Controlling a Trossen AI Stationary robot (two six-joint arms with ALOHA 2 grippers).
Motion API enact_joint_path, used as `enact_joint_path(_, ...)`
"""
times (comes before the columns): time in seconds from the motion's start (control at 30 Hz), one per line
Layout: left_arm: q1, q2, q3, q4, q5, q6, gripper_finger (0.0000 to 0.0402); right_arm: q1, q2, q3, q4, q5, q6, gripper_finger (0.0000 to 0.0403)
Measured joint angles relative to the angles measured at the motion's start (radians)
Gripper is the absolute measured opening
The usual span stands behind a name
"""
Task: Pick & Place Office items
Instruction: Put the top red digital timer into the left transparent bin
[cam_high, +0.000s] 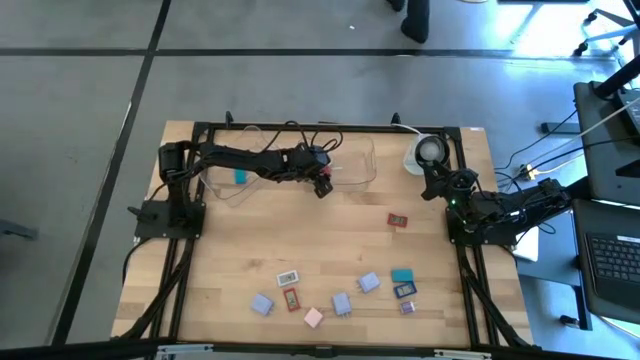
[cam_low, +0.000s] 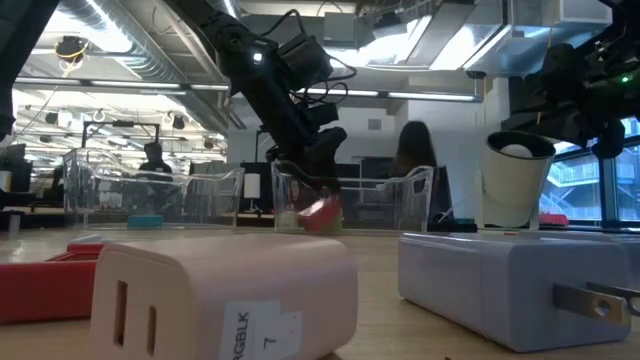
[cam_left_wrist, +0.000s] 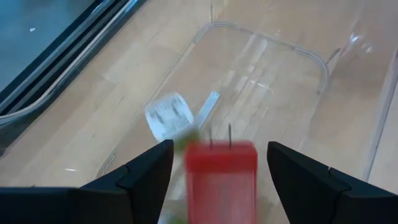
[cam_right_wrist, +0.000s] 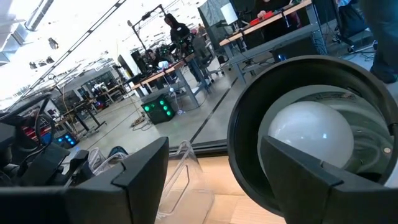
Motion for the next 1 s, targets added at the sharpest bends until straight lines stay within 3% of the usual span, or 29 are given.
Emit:
enact_joint_path(0.2,-0.002,-0.012,0.001,0.059,0.000,0.000,0.0262,0.000,0.000,0.000,0.002,-0.058,0.000,0.0258)
enact_joint_path(0.43,-0.014,-0.032,0.098,0.065,-0.003,0.091,0.0263,0.000,0.000,0.000,0.003,-0.141,0.000,0.0258)
enact_joint_path(0.8,-0.051,-0.037,0.257,0.062,-0.008,0.112,0.0263,0.000,0.011,0.004,0.026,-0.372,0.000,0.0258)
enact_joint_path(1.0,-0.083,-0.036,0.306,0.062,-0.008,0.105,0.0263,0.000,0.096,0.005,0.043,-0.541,-0.006,0.0258)
